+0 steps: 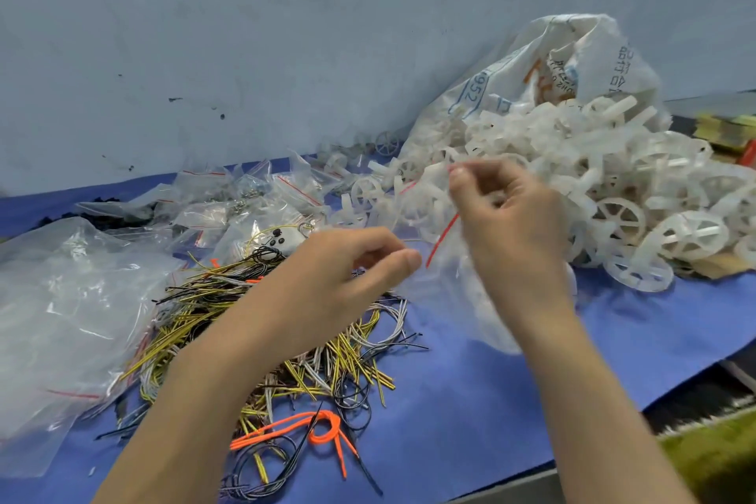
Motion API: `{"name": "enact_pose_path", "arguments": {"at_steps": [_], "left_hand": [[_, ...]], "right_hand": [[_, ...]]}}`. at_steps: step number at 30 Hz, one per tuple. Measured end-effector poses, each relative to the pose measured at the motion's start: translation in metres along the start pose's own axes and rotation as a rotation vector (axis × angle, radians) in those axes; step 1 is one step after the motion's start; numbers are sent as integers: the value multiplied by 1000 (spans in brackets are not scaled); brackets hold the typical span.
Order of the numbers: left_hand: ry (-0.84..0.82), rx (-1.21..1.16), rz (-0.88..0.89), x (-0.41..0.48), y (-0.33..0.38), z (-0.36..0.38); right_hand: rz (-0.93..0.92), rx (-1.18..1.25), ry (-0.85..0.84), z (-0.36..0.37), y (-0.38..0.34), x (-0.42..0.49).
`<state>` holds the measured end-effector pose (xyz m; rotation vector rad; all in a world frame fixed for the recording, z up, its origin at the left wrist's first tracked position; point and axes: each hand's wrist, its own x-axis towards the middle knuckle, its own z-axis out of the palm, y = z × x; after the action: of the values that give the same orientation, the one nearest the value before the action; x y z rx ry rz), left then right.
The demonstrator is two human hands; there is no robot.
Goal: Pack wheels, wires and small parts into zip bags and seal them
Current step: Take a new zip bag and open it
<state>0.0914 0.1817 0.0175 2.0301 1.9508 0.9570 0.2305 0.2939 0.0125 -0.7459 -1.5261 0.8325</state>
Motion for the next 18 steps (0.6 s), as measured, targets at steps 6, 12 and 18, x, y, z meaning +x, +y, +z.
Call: {"name": "enact_pose_path", "arguments": {"at_steps": [6,12,18], "left_hand": [[346,-158,-111,12,-30,-6],[266,-384,-436,49,-75,41],[-138,-411,-345,117,-99,104]], "right_hand": [[195,-101,-169,31,33,-21],[163,-212,-205,9,38,-10],[282,-211,-186,-34,56,8]]}}
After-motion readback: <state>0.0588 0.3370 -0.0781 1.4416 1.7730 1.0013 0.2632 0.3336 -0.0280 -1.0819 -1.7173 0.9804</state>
